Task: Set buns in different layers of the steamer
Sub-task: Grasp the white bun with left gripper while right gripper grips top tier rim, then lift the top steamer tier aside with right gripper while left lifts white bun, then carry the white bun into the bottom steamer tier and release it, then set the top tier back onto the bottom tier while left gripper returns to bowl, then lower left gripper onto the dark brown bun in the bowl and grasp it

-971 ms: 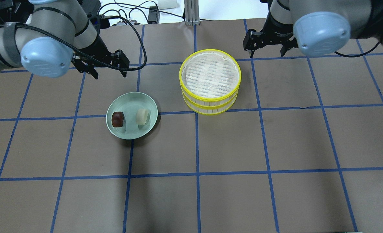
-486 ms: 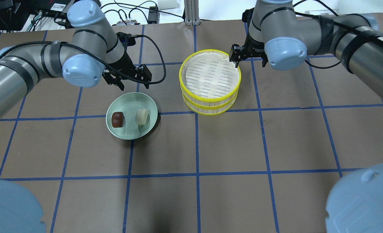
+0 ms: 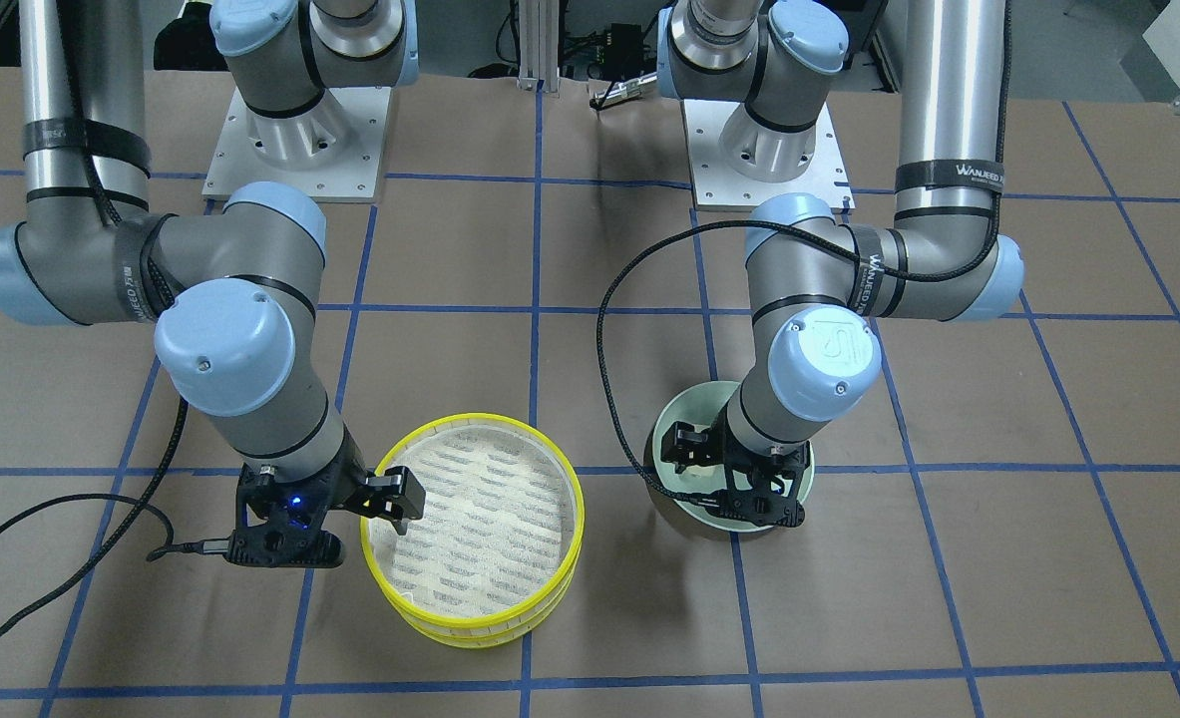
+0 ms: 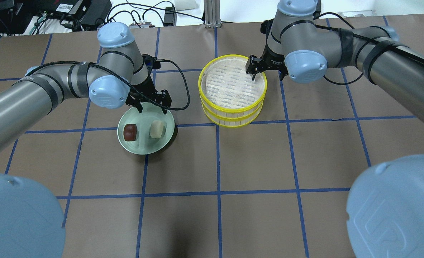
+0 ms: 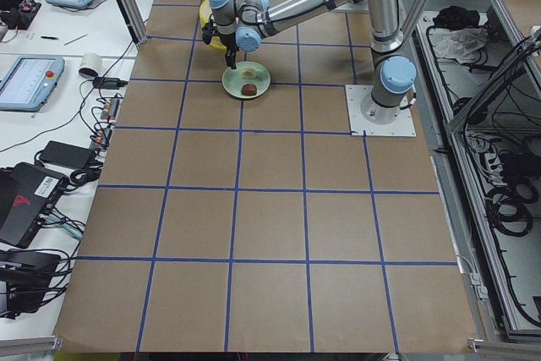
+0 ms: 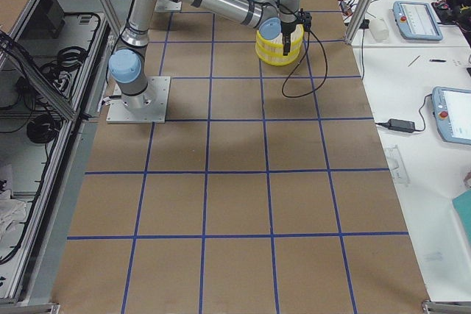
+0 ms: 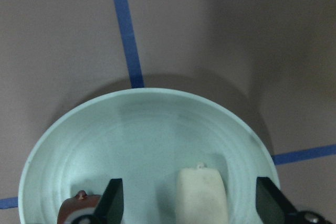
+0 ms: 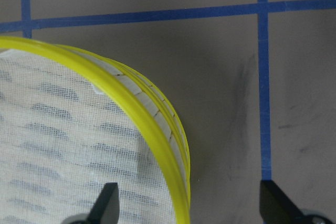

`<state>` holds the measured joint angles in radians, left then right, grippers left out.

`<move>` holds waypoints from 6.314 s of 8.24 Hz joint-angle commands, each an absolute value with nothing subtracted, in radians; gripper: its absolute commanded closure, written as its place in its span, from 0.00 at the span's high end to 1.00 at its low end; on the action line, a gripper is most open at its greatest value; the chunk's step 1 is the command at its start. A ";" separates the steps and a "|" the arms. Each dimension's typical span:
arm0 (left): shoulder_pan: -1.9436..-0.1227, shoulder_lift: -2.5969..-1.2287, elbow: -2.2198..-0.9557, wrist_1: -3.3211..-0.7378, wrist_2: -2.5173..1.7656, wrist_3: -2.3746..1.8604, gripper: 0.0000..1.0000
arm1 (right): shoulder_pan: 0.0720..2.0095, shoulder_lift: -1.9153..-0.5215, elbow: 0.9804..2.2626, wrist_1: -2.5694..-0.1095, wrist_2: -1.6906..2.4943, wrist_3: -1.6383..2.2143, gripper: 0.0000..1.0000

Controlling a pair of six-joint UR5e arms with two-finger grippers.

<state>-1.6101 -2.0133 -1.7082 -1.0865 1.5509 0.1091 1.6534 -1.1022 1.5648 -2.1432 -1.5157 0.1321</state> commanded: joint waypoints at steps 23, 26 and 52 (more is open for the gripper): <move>-1.738 -2.157 -1.549 -0.709 1.063 -0.285 0.00 | 1.272 -1.327 1.532 -1.888 -1.609 -0.239 0.00; -1.749 -2.187 -1.532 -0.701 1.074 -0.326 0.73 | 1.272 -1.328 1.534 -1.888 -1.608 -0.238 0.00; -1.552 -2.029 -1.767 -1.197 1.658 0.135 0.97 | 1.697 -1.084 1.531 -2.138 -1.562 0.399 0.00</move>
